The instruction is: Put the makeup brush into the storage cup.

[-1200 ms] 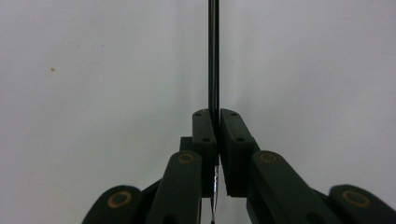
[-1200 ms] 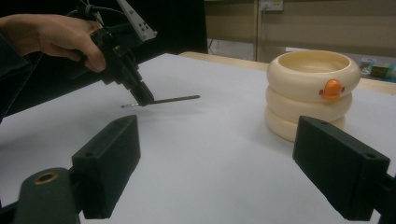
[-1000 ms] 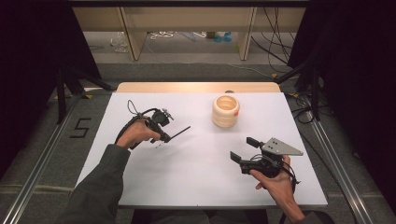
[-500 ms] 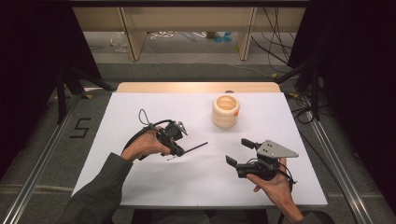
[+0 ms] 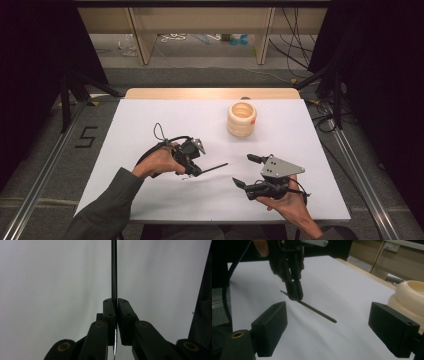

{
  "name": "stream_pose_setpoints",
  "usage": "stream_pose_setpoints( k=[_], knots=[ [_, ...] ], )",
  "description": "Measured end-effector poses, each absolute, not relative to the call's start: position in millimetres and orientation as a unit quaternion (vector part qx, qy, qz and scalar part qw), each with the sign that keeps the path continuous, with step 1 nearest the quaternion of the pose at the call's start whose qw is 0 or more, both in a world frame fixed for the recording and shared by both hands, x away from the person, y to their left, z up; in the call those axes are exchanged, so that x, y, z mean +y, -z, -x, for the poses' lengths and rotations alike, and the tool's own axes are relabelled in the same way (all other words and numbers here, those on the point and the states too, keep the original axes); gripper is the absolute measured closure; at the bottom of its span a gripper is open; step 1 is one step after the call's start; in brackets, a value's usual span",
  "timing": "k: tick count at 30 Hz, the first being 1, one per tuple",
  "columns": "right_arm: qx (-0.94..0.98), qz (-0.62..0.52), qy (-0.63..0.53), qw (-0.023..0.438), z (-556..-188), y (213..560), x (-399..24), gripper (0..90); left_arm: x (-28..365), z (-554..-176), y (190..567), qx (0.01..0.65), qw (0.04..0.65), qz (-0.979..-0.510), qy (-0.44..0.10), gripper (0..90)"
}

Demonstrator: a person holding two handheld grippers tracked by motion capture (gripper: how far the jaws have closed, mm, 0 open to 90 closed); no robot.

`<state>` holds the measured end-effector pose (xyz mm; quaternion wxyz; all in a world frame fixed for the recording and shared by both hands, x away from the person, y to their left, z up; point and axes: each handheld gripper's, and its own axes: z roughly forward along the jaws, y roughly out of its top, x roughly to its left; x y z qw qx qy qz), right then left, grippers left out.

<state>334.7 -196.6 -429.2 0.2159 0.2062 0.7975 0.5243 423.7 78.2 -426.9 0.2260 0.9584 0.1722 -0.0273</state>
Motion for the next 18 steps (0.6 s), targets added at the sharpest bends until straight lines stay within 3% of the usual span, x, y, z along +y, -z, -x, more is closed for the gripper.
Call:
stream_pose_setpoints(
  k=[18],
  knots=[
    [0.865,-0.083,-0.428,0.249,-330,438,-166,21.4,60,-404,423,0.139,0.234,-0.961,0.042,85.0]
  ],
)
